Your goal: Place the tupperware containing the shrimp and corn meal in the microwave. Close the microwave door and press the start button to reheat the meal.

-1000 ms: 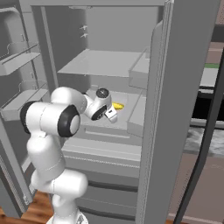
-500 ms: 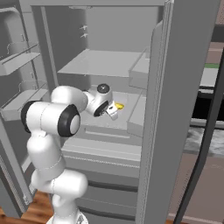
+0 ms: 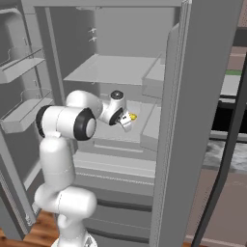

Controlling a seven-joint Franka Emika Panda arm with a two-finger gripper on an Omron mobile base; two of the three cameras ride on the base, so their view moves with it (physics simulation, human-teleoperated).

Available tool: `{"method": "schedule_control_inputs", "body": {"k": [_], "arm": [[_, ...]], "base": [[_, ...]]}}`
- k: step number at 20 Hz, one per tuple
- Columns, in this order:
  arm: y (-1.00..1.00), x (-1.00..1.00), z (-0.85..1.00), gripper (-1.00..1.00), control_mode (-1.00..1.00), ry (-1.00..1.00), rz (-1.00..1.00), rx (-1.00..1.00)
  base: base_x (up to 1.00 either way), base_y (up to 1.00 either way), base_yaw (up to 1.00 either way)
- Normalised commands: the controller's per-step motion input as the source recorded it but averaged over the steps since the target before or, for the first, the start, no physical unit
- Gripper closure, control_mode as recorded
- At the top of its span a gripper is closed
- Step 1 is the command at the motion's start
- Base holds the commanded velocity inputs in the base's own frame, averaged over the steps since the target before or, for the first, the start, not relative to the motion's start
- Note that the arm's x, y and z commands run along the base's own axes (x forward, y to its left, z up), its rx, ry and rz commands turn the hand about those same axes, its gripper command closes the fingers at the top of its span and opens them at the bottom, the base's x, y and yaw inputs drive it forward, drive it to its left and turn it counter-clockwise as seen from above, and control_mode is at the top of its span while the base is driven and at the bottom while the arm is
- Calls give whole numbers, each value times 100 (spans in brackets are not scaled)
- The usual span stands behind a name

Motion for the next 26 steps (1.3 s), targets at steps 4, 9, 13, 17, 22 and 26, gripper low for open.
{"method": "schedule_control_inputs", "body": {"k": [4,9,13,17,22,26], "arm": [[0,11,-64,100,-100,0,-2,0],[0,0,-2,100,-100,0,0,0],[0,-43,-1,100,-100,0,0,0],[0,-98,2,100,-100,0,0,0],[0,-100,19,100,-100,0,0,0],[0,-100,43,100,-100,0,0,1]], "base": [[0,0,0],[0,0,0],[0,0,0],[0,0,0],[0,0,0],[0,0,0]]}}
